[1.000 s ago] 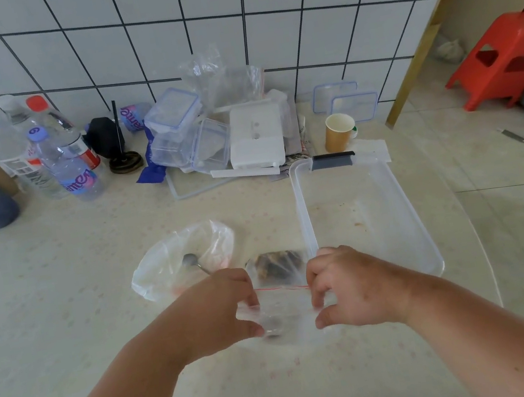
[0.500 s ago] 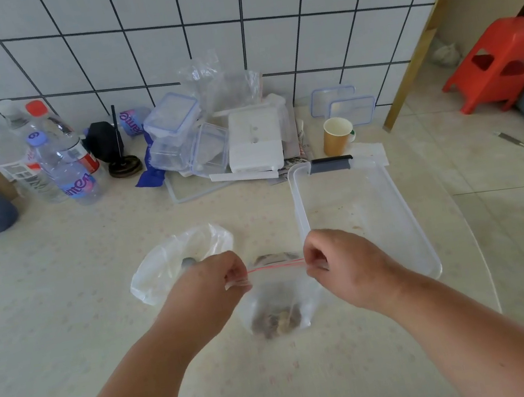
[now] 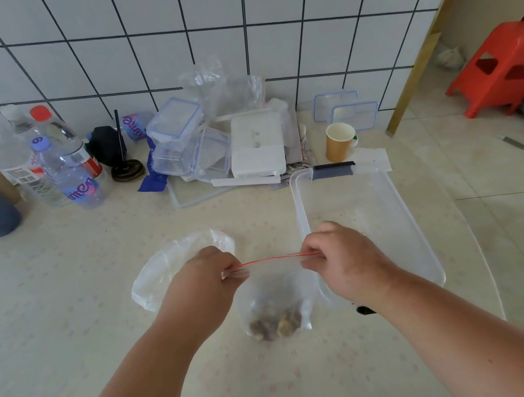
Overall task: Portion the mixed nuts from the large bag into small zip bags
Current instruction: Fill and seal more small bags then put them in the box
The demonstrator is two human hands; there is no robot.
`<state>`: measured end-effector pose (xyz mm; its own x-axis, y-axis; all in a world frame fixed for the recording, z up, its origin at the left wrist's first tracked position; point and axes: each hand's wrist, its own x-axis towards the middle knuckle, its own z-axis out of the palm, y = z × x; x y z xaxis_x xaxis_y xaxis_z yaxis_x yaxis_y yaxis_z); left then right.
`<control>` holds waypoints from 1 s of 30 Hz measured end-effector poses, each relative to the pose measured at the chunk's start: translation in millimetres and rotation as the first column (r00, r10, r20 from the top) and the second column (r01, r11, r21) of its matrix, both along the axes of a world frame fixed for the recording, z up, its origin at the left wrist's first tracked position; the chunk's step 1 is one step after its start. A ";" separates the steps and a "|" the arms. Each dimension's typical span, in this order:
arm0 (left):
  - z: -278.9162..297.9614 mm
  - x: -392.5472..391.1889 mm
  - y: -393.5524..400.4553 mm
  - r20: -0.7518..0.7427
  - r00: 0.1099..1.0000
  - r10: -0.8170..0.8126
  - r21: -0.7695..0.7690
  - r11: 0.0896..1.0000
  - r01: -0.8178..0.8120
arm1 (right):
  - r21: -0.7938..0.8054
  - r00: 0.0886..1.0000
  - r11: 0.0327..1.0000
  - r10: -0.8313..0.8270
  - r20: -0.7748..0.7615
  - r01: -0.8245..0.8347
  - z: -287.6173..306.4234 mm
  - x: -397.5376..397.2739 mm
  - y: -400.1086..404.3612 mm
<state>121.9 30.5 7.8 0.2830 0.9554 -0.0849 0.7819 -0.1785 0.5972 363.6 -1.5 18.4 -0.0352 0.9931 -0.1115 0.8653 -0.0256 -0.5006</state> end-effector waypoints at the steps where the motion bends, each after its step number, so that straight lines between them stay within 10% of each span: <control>1: 2.4 0.1 0.3 0.013 1.000 0.018 0.007 1.000 -0.018 | -0.002 1.000 1.000 -0.015 -0.020 0.015 2.2 0.0 1.3; 19: 91.2 24.6 17.3 0.447 0.879 0.168 0.216 0.933 -0.288 | 0.197 0.802 0.948 -0.088 -0.591 0.249 83.7 6.8 22.7; 30: 114.7 96.0 5.2 0.501 0.862 0.082 0.260 0.936 -0.240 | 0.300 0.786 0.904 -0.061 -0.615 0.305 101.6 76.7 5.2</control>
